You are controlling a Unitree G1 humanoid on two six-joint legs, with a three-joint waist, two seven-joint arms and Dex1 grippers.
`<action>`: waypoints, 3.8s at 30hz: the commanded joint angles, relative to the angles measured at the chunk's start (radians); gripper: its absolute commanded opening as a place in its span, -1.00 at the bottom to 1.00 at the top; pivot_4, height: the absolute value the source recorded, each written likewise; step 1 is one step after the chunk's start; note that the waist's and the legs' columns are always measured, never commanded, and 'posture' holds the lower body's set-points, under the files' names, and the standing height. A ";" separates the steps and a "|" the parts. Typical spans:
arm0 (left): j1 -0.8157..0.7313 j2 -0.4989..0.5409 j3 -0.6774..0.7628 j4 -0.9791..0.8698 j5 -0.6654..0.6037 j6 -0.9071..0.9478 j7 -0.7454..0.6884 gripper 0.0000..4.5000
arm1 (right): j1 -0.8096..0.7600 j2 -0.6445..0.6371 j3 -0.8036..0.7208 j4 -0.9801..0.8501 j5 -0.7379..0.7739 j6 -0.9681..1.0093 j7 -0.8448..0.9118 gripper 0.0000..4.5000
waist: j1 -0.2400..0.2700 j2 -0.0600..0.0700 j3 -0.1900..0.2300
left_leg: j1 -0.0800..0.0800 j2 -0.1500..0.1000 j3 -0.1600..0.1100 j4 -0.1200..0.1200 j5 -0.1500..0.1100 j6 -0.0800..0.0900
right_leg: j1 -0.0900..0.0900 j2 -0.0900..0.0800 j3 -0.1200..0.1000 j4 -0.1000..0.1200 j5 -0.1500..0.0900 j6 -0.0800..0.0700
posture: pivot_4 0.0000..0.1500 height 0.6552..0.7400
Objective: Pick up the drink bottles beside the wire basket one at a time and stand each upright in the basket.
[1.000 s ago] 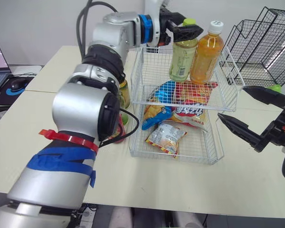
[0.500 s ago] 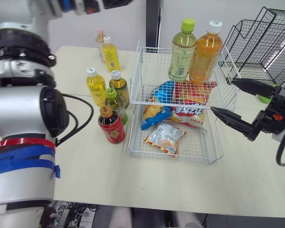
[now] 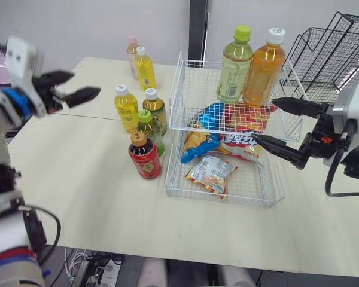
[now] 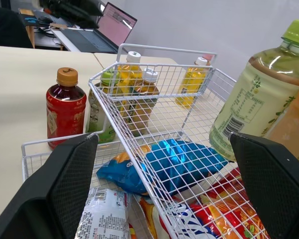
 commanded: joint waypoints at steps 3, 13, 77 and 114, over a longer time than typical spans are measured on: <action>0.138 -0.040 0.071 -0.044 -0.029 -0.125 0.082 0.99 | -0.014 0.001 -0.041 -0.038 0.026 0.005 0.009 1.00 | 0.003 0.000 0.000 | 0.001 0.000 0.000 0.000 0.000 0.000 | 0.001 -0.001 0.000 0.000 0.000 0.000 | 1.00 0.01; 0.033 -0.166 -0.024 0.019 -0.046 -0.185 0.207 0.99 | 0.078 -0.027 -0.109 -0.155 0.122 0.071 0.004 1.00 | 0.019 -0.001 0.000 | 0.001 -0.001 0.000 0.000 0.000 0.001 | 0.002 -0.001 -0.001 0.000 0.000 0.000 | 1.00 0.01; -0.377 -0.238 -0.202 0.505 0.066 -0.395 0.257 -0.39 | 0.140 0.195 0.130 -0.385 -0.054 -0.015 -0.327 1.00 | 0.014 -0.004 -0.003 | 0.003 -0.002 0.001 -0.002 0.000 0.001 | 0.003 0.004 0.001 -0.002 0.000 0.000 | 1.00 0.01; -1.205 -0.362 -0.358 0.863 0.075 -0.220 -0.197 -0.39 | 0.469 -0.018 -0.583 -0.257 0.169 0.050 -0.095 1.00 | -0.011 -0.005 0.002 | -0.001 -0.003 -0.001 -0.002 0.000 0.001 | 0.000 0.005 0.000 -0.004 -0.001 0.002 | 1.00 0.01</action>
